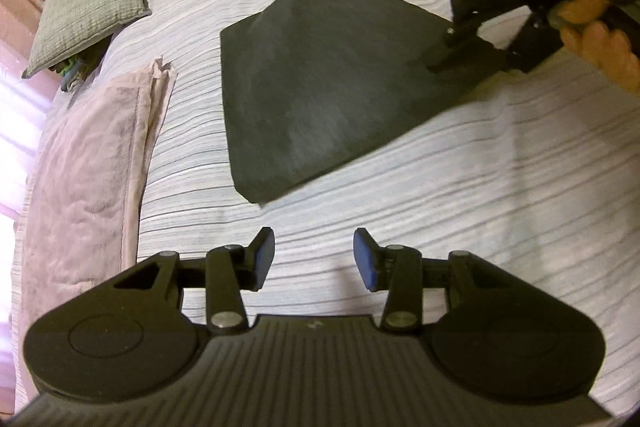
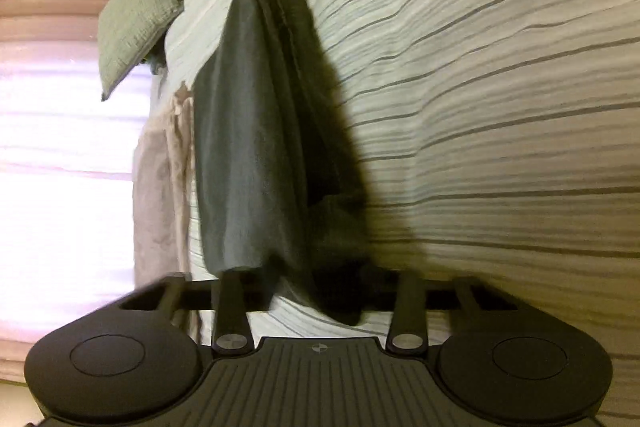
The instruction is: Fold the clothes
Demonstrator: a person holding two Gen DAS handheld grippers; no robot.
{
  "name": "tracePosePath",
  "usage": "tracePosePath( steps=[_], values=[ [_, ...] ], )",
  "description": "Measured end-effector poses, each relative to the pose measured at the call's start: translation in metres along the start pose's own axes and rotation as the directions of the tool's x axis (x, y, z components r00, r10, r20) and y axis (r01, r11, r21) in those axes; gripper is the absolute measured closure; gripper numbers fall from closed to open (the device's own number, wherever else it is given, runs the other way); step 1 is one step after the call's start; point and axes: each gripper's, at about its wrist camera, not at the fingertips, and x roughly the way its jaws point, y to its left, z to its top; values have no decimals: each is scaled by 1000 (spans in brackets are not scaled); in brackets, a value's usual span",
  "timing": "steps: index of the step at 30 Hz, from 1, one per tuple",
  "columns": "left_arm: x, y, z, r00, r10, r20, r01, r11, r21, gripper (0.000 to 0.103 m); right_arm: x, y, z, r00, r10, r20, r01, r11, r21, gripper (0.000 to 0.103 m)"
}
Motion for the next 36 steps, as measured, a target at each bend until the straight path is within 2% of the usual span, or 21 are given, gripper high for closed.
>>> tracePosePath(
  steps=[2,6,10,12,14,18,20,22,24,25,26,31,33,34,35,36],
  values=[
    [-5,-6,0,1000,-3,0,3,1000,12,64,-9,0,6,1000,6,-12,-6,1000,2,84],
    [-15,-11,9,1000,-5,20,5,1000,12,64,-30,18,36,999,5,-53,-7,998,-55,87],
    [-17,-13,29,999,-15,50,16,1000,-18,64,-82,42,104,996,-75,-45,64,976,-209,88],
    [-13,-17,46,998,-21,64,22,1000,-20,64,-107,49,154,989,-146,-37,129,948,-292,88],
    [-6,-20,65,996,-29,79,32,999,-28,64,-120,57,209,974,-223,-39,191,900,-393,87],
    [19,-25,108,993,-58,103,63,997,-48,64,-110,66,301,964,-258,-61,185,823,-538,87],
    [38,-26,130,993,-70,99,76,995,-57,64,-94,64,327,959,-276,-69,185,788,-588,86],
    [56,-25,151,992,-79,96,85,995,-60,64,-79,55,341,948,-302,-104,180,774,-607,86],
    [72,-23,168,992,-76,97,81,996,-47,64,-76,47,337,950,-301,-81,191,769,-610,83],
    [79,-21,176,993,-68,98,72,997,-36,64,-84,39,331,956,-287,-52,200,773,-602,68],
    [86,-18,183,993,-64,100,68,997,-29,64,-87,35,325,960,-281,-14,220,780,-585,59],
    [115,8,213,989,-73,127,80,996,-47,64,-120,7,278,969,-223,103,245,870,-427,59],
    [127,17,222,987,-82,140,92,994,-65,64,-122,-1,253,971,-210,115,238,896,-374,58],
    [134,21,224,986,-86,142,98,992,-77,64,-120,-1,240,971,-210,112,236,902,-362,54],
    [141,24,227,986,-90,141,103,991,-89,64,-118,-1,226,972,-210,107,234,907,-351,37],
    [150,25,227,987,-105,120,116,989,-95,64,-113,-3,213,973,-210,99,231,912,-338,27]
  ],
)
